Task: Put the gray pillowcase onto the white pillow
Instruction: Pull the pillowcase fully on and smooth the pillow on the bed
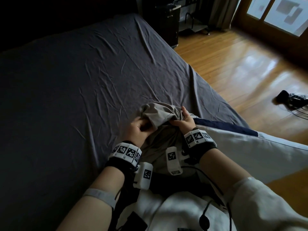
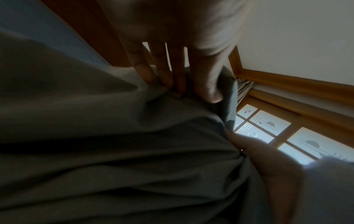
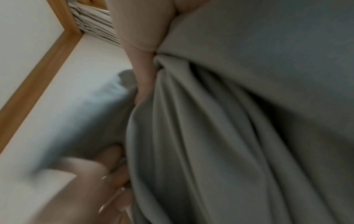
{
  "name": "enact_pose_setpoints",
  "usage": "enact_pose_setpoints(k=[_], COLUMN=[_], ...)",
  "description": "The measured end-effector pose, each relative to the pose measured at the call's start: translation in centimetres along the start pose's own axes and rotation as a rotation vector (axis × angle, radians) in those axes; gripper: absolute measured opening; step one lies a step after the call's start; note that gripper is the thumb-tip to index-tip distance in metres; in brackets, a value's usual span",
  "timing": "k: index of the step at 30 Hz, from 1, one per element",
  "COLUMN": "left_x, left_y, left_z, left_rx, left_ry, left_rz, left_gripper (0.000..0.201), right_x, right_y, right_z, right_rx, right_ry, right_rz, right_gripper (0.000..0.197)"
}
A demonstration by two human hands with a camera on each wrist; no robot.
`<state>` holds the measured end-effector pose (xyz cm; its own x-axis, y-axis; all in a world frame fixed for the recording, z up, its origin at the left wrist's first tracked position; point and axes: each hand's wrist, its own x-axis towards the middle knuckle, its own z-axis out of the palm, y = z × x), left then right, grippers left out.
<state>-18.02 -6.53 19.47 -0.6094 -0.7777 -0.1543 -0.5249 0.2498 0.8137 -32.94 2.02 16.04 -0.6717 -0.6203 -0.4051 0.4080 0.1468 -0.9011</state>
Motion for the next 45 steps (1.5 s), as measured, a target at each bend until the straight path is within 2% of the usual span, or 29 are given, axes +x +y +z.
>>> enact_pose_setpoints(k=[2, 4, 7, 9, 12, 13, 15, 18, 19, 21, 23, 24, 26, 28, 31, 33, 36, 38, 40, 41, 43, 45], left_x=[0.2, 0.4, 0.6, 0.6, -0.1, -0.3, -0.6, 0.4, 0.9, 2.0, 2.8, 3.0, 3.1, 3.3, 3.7, 3.9, 4.3, 4.5, 4.9, 5.1, 5.8, 5.9], left_y=[0.1, 0.4, 0.6, 0.8, 0.6, 0.6, 1.0, 2.0, 2.3, 2.9, 3.2, 3.4, 3.6, 3.4, 3.1, 2.9, 2.4, 2.3, 1.8, 1.8, 1.3, 1.4], left_z=[0.2, 0.0, -0.1, -0.4, -0.7, -0.7, -0.8, -0.7, -0.8, -1.2, -1.5, -1.5, -1.3, -1.1, -1.0, -0.9, -0.9, -0.8, -0.5, -0.3, -0.1, -0.2], left_rx=[0.124, 0.216, 0.362, 0.382, 0.294, 0.280, 0.303, 0.412, 0.404, 0.401, 0.393, 0.350, 0.238, 0.222, 0.250, 0.252, 0.317, 0.430, 0.560, 0.548, 0.359, 0.057], left_ry=[0.058, 0.100, 0.056, 0.049, 0.060, 0.051, -0.054, -0.252, -0.260, -0.177, -0.037, -0.021, -0.115, -0.184, -0.225, -0.273, -0.298, -0.286, -0.228, -0.190, -0.122, -0.096], left_rz=[0.048, 0.013, -0.005, 0.030, 0.083, 0.114, 0.152, 0.090, 0.064, 0.058, 0.122, 0.178, 0.292, 0.392, 0.447, 0.389, 0.220, 0.098, 0.022, -0.006, -0.066, -0.151], left_gripper=[0.042, 0.036, 0.033, 0.028, 0.018, 0.017, 0.015, 0.017, 0.018, 0.016, 0.017, 0.023, 0.038, 0.047, 0.051, 0.048, 0.035, 0.050, 0.043, 0.037, 0.029, 0.023], right_x=[-0.1, -0.2, -0.5, -0.7, -0.6, -0.7, -0.7, -0.7, -0.7, -0.6, -0.4, -0.4, -0.6, -0.7, -0.7, -0.8, -0.8, -0.9, -1.2, -1.3, -1.5, -1.7], right_y=[-0.2, -0.2, -0.1, -0.3, -0.6, -0.6, -0.7, -0.6, -0.6, -0.4, -0.3, -0.2, -0.2, -0.4, -0.5, -0.4, -0.1, 0.0, 0.2, 0.3, 0.4, 0.5], right_z=[0.1, 0.1, 0.0, 0.0, -0.1, -0.1, 0.0, 0.2, 0.2, 0.0, -0.3, -0.4, -0.4, -0.6, -0.9, -0.9, -0.7, -0.6, -0.5, -0.5, -0.6, -0.8], right_rx=[-0.006, -0.020, 0.045, 0.083, 0.093, 0.093, 0.109, 0.124, 0.116, 0.103, 0.097, 0.097, 0.101, 0.107, 0.124, 0.137, 0.146, 0.145, 0.093, 0.066, 0.037, 0.036], right_ry=[-0.003, -0.015, -0.007, 0.045, 0.099, 0.104, 0.101, 0.074, 0.058, 0.036, 0.034, 0.038, 0.039, 0.037, 0.012, -0.010, -0.012, -0.031, -0.056, -0.069, -0.091, -0.093], right_rz=[0.010, 0.013, 0.020, 0.032, 0.027, 0.027, 0.037, 0.050, 0.049, 0.050, 0.058, 0.057, 0.053, 0.048, 0.039, 0.018, -0.002, -0.013, -0.019, -0.024, -0.035, -0.047], right_gripper=[0.091, 0.087, 0.086, 0.085, 0.085, 0.086, 0.086, 0.086, 0.085, 0.084, 0.085, 0.086, 0.088, 0.087, 0.084, 0.085, 0.088, 0.089, 0.087, 0.086, 0.084, 0.083])
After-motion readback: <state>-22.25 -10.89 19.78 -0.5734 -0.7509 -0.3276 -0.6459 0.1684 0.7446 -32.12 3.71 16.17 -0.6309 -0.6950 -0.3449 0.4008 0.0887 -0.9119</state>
